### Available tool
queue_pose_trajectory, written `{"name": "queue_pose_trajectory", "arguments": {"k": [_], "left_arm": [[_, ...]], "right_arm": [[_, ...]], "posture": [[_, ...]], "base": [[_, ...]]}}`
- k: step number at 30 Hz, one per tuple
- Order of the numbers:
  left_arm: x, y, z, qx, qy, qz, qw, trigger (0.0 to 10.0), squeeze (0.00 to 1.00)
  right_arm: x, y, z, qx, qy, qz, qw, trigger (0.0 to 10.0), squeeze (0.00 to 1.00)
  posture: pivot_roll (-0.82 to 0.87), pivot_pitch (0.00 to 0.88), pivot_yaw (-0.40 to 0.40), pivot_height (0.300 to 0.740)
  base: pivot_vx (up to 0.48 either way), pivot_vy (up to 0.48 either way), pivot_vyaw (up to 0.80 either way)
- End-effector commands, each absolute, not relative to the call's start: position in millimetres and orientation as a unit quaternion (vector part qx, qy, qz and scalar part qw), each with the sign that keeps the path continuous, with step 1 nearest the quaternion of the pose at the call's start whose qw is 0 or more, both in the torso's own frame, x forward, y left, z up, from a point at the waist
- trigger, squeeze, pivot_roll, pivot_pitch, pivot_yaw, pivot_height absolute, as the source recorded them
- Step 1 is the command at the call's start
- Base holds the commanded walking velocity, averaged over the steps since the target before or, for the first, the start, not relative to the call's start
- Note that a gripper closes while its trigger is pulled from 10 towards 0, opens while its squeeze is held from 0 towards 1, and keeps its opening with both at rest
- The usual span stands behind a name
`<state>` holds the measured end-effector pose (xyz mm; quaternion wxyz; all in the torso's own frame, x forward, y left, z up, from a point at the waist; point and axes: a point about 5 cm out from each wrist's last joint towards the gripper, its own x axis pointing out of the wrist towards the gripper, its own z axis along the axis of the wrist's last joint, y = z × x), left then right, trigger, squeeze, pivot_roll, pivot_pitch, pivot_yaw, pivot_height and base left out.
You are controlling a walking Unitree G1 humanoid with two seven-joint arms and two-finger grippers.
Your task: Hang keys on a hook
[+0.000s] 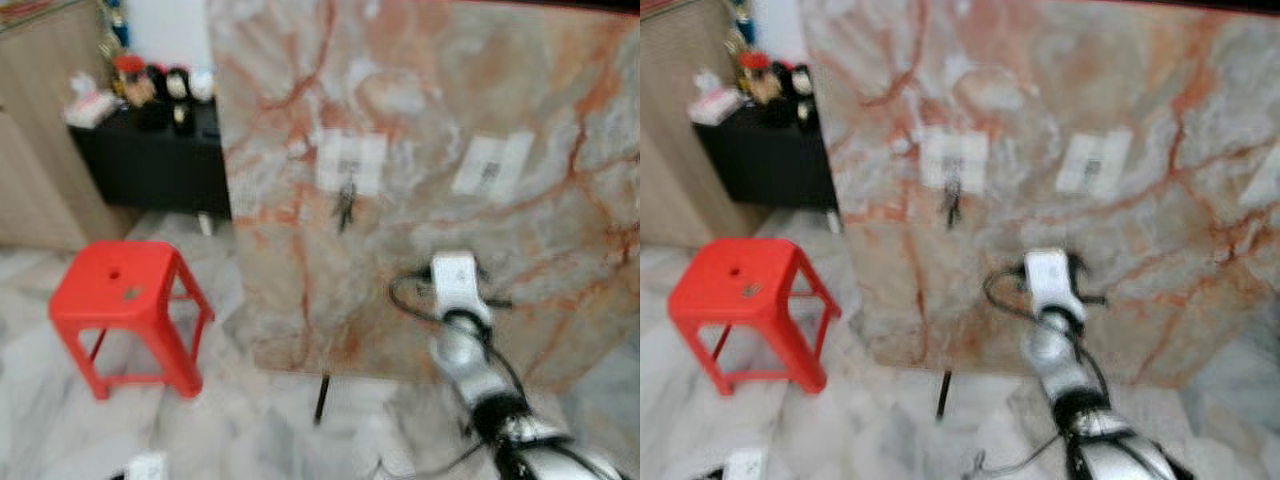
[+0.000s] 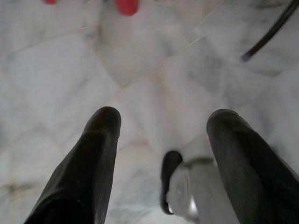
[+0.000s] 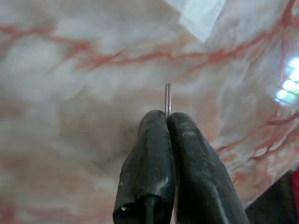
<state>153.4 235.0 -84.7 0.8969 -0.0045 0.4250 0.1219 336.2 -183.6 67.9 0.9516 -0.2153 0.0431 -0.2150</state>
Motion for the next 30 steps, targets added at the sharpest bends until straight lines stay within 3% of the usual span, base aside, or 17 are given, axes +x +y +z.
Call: {"name": "queue_pose_trajectory", "arguments": {"k": [1,10,15,30], "left_arm": [[142.5,245.2,-86.5,0.008,0.439,0.131,0.889,10.0,0.00],[143.0,243.7,-86.9,0.012,0.443,0.124,0.888,10.0,0.00],[143.7,242.1,-87.1,0.015,0.443,0.119,0.888,10.0,0.00],[144.6,242.3,-86.6,0.021,0.443,0.113,0.889,10.0,0.00]], "right_arm": [[342.4,-169.3,75.2,-0.192,0.031,-0.204,0.960,10.0,0.00],[334.2,-182.3,70.4,-0.168,0.031,-0.243,0.955,10.0,0.00],[328.0,-200.0,80.3,-0.207,-0.023,-0.297,0.932,10.0,0.00],[342.2,-193.2,111.6,-0.254,-0.100,-0.302,0.913,10.0,0.00]], "posture": [[0.18,0.000,-0.077,0.740],[0.18,0.000,-0.078,0.740],[0.17,0.000,-0.074,0.740],[0.17,0.000,-0.074,0.740]], "base": [[0.000,0.000,0.00],[0.000,0.000,0.00],[0.000,0.000,0.00],[0.000,0.000,0.00]]}}
